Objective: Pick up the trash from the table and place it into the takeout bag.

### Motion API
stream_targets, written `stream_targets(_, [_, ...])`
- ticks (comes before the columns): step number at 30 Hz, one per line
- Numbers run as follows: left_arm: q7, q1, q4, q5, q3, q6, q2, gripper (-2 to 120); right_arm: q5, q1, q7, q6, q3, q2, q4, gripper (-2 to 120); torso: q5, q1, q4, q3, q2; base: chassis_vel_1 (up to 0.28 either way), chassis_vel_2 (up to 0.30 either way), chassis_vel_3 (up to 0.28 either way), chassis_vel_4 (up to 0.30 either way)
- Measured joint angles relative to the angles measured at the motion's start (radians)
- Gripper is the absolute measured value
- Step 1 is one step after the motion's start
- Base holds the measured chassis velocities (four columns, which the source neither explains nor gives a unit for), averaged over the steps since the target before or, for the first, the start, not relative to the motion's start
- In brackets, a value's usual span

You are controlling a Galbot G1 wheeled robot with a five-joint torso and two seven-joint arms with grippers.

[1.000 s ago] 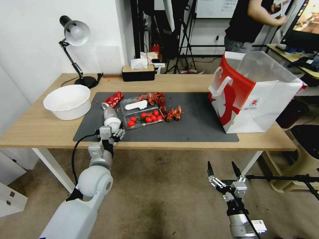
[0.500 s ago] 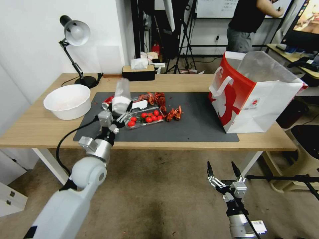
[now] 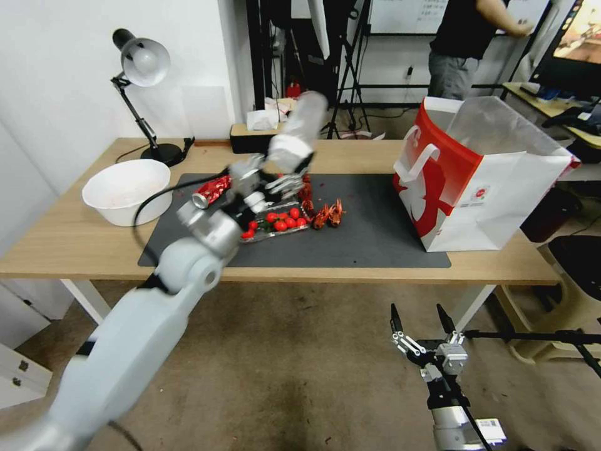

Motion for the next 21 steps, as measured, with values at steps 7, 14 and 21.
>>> stream_targets(7, [0.016, -0.213, 0.143, 0.000, 0.149, 0.028, -0.113, 71, -0.016, -0.018, -0.007, 0.008, 0.011, 0.014, 0.020, 100, -0.0008, 0.000, 0.0004, 0.000, 0.000, 0.000, 0.000, 0.000, 0.000])
stream_targets(14, [0.058, -0.375, 0.278, 0.005, 0.289, 0.031, -0.215, 71, -0.027, -0.022, -0.008, 0.010, 0.006, 0.018, 0.028, 100, -0.0001, 0.000, -0.0003, 0.000, 0.000, 0.000, 0.000, 0.000, 0.000])
stream_targets(21, [0.063, -0.444, 0.337, 0.005, 0.326, 0.033, -0.244, 71, -0.028, -0.006, -0.008, 0.007, -0.013, 0.002, 0.013, 100, -0.0009, 0.000, 0.0010, 0.000, 0.000, 0.000, 0.000, 0.000, 0.000])
